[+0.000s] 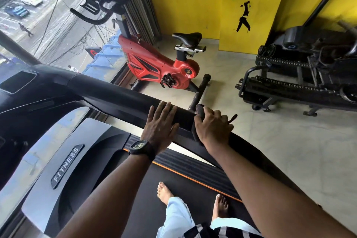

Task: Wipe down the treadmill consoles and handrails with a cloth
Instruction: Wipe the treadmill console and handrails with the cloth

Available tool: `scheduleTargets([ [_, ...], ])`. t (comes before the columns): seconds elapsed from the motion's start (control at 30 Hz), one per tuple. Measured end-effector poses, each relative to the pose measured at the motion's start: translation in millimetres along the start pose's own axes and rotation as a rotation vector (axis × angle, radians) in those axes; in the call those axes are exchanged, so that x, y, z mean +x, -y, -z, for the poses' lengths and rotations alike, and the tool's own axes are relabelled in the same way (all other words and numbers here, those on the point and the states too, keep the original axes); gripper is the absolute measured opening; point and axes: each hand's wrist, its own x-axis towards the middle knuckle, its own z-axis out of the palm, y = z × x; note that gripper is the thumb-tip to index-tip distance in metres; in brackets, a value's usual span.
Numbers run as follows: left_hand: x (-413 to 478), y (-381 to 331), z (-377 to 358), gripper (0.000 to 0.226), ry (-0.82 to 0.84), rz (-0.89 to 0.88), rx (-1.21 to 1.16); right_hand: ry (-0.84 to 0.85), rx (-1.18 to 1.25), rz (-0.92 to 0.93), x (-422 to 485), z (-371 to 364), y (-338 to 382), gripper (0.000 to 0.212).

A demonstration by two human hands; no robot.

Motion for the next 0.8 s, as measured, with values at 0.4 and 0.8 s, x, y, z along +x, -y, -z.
scheduleTargets([
  [0.4,0.3,-1.8,-1.4,0.071,0.007,-0.005,0.002,-0.054,-0.021,0.168,-12.2,-7.0,-10.0,0.052],
  [0.8,-0.2,-5.2,-0.9,0.068,-0.017,-0.026,-0.008,0.072,0.014,0.117,10.9,4.2,-21.6,0.052],
])
